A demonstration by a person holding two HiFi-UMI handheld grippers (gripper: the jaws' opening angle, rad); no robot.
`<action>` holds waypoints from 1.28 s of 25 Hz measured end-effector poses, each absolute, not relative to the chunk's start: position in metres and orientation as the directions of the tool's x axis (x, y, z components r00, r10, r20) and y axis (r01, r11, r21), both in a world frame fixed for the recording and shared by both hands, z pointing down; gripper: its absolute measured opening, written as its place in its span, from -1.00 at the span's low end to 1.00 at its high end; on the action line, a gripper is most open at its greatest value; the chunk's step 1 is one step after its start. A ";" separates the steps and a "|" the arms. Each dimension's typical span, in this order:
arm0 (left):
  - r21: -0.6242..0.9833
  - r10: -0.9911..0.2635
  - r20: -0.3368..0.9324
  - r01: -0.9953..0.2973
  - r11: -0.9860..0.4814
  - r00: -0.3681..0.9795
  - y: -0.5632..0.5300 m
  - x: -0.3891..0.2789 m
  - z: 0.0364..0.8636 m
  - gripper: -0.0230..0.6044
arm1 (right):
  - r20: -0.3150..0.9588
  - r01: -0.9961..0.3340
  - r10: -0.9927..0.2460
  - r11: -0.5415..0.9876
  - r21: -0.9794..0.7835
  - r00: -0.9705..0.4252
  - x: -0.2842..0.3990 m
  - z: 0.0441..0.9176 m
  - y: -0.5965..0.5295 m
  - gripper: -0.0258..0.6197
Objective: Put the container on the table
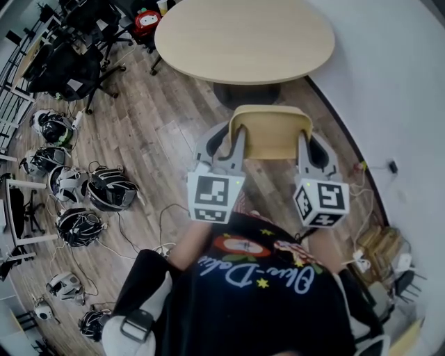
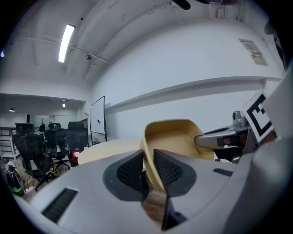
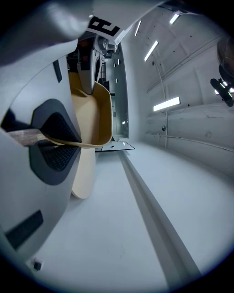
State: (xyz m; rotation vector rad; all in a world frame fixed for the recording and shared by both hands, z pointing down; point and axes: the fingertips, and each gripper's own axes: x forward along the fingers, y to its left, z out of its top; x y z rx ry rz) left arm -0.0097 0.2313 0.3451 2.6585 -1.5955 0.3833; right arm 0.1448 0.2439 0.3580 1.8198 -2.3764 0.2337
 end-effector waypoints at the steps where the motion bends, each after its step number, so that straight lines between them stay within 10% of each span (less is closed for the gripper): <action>1: -0.109 -0.865 0.218 -0.870 -0.481 0.451 0.227 -0.009 0.346 -0.70 | 0.205 -0.966 -0.944 0.254 -0.038 -0.257 0.146 0.359 0.240 -0.88; 32: -0.050 -0.834 0.215 -0.847 -0.530 0.509 -0.011 -0.054 0.355 -0.70 | 0.245 -0.979 -0.950 0.202 0.003 -0.195 0.101 0.366 0.010 -0.88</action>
